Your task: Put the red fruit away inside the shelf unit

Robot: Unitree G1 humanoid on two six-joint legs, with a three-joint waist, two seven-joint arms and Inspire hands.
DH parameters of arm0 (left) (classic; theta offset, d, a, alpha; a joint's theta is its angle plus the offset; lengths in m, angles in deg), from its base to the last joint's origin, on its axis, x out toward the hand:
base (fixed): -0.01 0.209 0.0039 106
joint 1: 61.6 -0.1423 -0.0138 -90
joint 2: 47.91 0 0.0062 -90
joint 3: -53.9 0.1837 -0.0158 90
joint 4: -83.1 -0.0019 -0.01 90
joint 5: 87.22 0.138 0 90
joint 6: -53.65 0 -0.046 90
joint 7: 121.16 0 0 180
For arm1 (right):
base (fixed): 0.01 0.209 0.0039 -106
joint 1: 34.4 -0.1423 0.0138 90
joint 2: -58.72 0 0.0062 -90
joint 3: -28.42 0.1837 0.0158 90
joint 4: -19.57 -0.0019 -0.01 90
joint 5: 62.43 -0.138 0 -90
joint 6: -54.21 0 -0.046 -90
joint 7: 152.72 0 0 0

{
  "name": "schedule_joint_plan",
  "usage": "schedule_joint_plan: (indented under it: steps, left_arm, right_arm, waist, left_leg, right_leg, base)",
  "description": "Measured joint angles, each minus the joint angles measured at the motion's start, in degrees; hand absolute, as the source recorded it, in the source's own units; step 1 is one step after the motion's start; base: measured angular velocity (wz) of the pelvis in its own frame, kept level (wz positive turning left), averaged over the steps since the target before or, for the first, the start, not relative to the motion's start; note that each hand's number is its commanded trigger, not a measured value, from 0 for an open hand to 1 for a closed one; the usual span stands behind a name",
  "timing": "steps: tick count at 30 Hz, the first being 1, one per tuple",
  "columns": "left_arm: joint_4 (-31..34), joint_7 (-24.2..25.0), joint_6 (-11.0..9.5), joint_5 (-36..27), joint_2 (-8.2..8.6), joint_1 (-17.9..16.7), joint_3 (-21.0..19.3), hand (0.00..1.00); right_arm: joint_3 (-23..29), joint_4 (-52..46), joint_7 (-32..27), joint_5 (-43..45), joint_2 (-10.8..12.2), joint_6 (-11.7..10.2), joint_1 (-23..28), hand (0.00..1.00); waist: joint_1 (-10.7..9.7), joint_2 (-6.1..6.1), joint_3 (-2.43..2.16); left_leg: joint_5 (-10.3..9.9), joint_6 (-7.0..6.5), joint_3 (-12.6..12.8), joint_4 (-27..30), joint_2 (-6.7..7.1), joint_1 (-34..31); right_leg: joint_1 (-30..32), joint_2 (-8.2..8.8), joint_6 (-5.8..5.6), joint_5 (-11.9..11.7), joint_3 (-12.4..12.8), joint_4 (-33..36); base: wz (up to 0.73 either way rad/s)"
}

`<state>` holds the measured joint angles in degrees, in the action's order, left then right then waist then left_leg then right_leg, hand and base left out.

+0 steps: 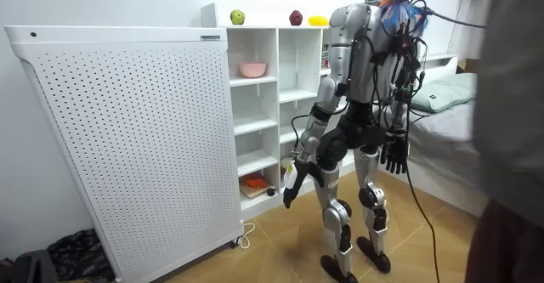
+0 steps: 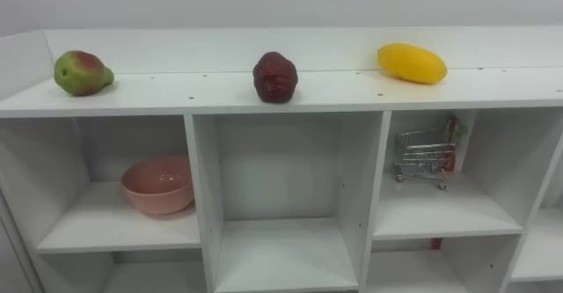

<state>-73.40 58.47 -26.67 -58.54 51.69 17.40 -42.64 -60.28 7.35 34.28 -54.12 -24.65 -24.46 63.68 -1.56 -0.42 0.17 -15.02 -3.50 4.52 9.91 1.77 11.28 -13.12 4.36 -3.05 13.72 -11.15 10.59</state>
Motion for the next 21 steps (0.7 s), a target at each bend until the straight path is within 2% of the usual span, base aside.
schedule_joint_plan:
  steps: [15, 21]
  left_arm:
    - [-0.1, 0.0, -0.1, -1.1, 0.16, 0.4, 0.0, 0.0]
    - [0.1, -0.7, -0.4, -2.1, 0.05, 1.5, 0.7, 0.0]
  right_arm:
    - [0.0, -0.2, -0.6, -0.7, 0.0, 0.0, -0.1, 0.0]
    - [1.9, -0.2, -5.4, -5.8, 0.0, -1.6, -0.4, 0.0]
  waist:
    - [-0.3, -0.17, 0.04]
    - [-0.3, 0.0, 0.02]
  left_leg:
    - [0.0, 0.04, -0.1, 0.5, 0.01, -1.2]
    - [0.0, 0.06, -0.2, 0.9, -0.02, -2.0]
  right_leg:
    - [0.6, 0.0, 0.0, 0.0, -0.2, 0.0]
    - [1.5, 0.01, 0.01, 0.0, 0.1, 0.0]
  base:
    - [0.01]
    - [0.0]
